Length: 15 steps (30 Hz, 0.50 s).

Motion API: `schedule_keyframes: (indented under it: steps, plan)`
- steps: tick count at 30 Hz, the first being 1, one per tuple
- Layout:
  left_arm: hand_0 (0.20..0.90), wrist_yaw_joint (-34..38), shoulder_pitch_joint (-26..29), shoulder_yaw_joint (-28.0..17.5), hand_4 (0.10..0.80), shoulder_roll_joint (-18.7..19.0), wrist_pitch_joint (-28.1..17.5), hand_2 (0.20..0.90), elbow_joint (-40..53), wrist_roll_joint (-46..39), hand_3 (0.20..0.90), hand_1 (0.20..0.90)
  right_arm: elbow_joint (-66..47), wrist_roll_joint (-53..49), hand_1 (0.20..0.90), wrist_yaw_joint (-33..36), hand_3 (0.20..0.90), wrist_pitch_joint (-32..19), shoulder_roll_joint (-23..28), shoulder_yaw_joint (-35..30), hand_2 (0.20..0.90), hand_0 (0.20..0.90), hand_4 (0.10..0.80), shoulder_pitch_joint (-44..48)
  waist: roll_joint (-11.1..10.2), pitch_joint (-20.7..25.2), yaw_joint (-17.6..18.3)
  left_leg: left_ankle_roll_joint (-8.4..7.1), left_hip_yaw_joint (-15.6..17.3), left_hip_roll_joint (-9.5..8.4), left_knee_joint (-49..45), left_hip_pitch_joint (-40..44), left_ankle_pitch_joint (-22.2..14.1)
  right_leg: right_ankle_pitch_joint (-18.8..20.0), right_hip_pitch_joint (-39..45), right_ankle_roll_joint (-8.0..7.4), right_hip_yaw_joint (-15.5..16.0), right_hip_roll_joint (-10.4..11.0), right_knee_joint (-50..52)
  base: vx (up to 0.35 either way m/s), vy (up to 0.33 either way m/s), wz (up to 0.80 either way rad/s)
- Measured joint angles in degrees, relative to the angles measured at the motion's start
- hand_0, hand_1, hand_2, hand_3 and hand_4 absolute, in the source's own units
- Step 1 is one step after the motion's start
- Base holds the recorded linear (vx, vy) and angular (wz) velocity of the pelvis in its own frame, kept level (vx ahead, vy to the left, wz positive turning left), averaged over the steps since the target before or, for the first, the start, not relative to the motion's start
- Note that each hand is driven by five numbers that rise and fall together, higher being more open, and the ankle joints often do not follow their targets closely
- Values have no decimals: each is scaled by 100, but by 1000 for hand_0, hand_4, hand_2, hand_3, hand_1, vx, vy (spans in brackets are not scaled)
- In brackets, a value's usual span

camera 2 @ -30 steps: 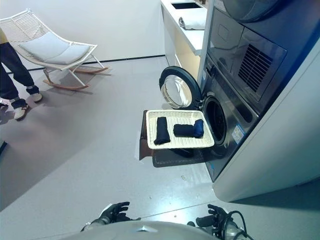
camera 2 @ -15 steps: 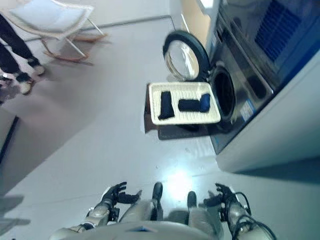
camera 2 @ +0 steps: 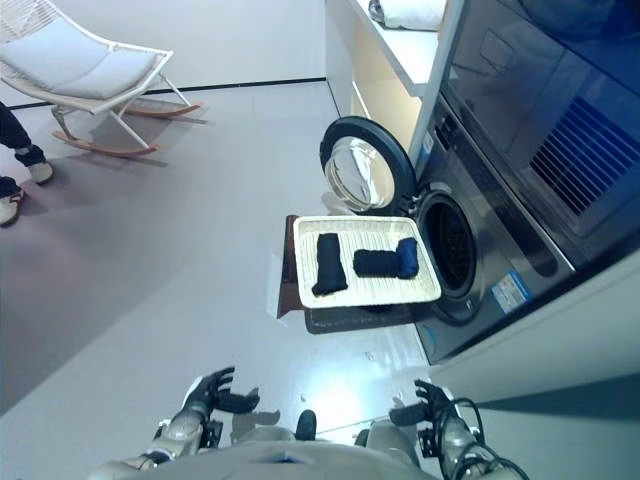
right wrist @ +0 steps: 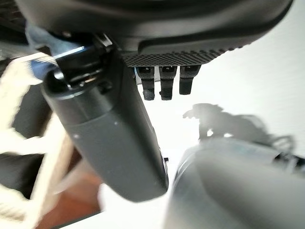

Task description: Pick up the clothes and place them into the washing machine

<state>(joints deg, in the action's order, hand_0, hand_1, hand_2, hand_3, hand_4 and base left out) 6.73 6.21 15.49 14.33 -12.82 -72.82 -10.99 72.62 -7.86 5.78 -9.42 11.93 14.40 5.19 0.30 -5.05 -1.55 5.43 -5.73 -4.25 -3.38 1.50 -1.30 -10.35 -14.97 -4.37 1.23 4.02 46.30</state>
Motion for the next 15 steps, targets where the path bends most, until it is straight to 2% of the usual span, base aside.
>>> schedule_keyframes:
  steps: [1, 3, 4, 5, 6, 7, 8, 9, 11, 12, 13, 15]
  plan:
    - [900, -17, 71, 32, 800, -18, 3, 900, -11, 4, 900, 900, -69, 1, 900, -9, 900, -35, 20, -13, 900, 900, 800, -24, 79, -42, 109, 6, -142, 17, 11, 86, -75, -13, -130, 2, 200, -5, -420, 687, -46, 50]
    - [900, -27, 178, 35, 800, -63, 1, 900, -107, 37, 900, 900, -106, 0, 900, -47, 900, -57, 64, -145, 900, 900, 800, -21, 151, -75, 311, 13, -429, 24, 133, 275, -225, 53, -143, 49, 451, -126, -2466, 651, -83, 51]
    - [900, -38, 194, 32, 800, -49, 2, 900, -199, 56, 900, 900, -103, -4, 900, -59, 900, -53, 64, -241, 900, 900, 800, -40, 150, -76, 410, 20, -554, 23, 174, 385, -314, 283, -183, 84, 426, -177, -3469, 472, -64, 63]
    - [900, -69, 198, 17, 800, -45, -9, 900, -298, 116, 900, 900, -108, -22, 900, -77, 900, -68, 19, -307, 900, 900, 800, -13, 92, -86, 479, -47, -612, -3, 186, 466, -367, 553, -162, -30, 493, -163, -4254, 420, -104, 63]
    - [900, -93, 127, 30, 800, -38, -9, 900, -341, 149, 900, 900, -113, -32, 900, -86, 900, -74, -35, -358, 900, 900, 800, -9, 7, -76, 524, -84, -739, -47, 228, 647, -458, 789, -249, -46, 511, -142, -4375, 478, -162, 81]
    - [900, -119, 27, 30, 800, -85, -1, 900, -405, 180, 900, 900, -93, -28, 900, -85, 900, -74, -90, -340, 900, 900, 800, -50, -112, 3, 604, -131, -924, -88, 176, 804, -617, 893, -190, 42, 404, -50, -4280, 437, -181, 99]
    - [900, -115, -39, 46, 800, -124, 7, 900, -418, 199, 900, 900, -101, -21, 900, -104, 900, -70, -100, -346, 900, 900, 800, -111, -142, 60, 660, -186, -1160, -76, 153, 945, -738, 1115, -61, -6, 152, -61, -4228, 406, -164, 134]
    - [900, -153, -57, 77, 800, -181, 8, 900, -443, 212, 900, 900, -78, -1, 900, -89, 900, -56, -83, -351, 900, 900, 800, -170, -173, 111, 687, -286, -1194, -78, -1, 998, -801, 1500, 68, 47, 20, -94, -4212, 337, -133, 140]
    - [900, -183, -170, 100, 800, -332, 0, 900, -453, 209, 900, 900, 57, 30, 900, -85, 900, 25, 61, -338, 900, 900, 800, -219, -95, 248, 598, -534, -824, 52, -285, 1044, -911, 1827, 373, 531, 102, -266, -4319, 204, -96, 116]
    - [900, -179, -241, 99, 800, -344, -2, 900, -453, 205, 900, 900, 99, 31, 900, -78, 900, 89, 98, -333, 900, 900, 800, -176, -125, 309, 477, -656, -669, 64, -819, 803, -937, 1814, 572, 620, 90, -297, -4493, 123, -62, 64]
    - [900, -172, -289, 51, 800, -303, -5, 900, -428, 114, 900, 900, 71, 26, 900, -42, 900, 92, 137, -237, 900, 900, 800, -167, -293, 324, 338, -825, -562, -42, -1479, 375, -926, 1907, 709, 708, -170, -247, -4756, 146, -58, 31]
    - [900, -143, -261, 24, 800, -208, -1, 900, -419, 88, 900, 900, 50, 2, 900, 4, 900, 96, 201, -234, 900, 900, 800, -32, -373, 313, 260, -792, -485, 67, -1246, 128, -961, 1976, 911, 777, -448, -297, -5084, 163, -1, 8]
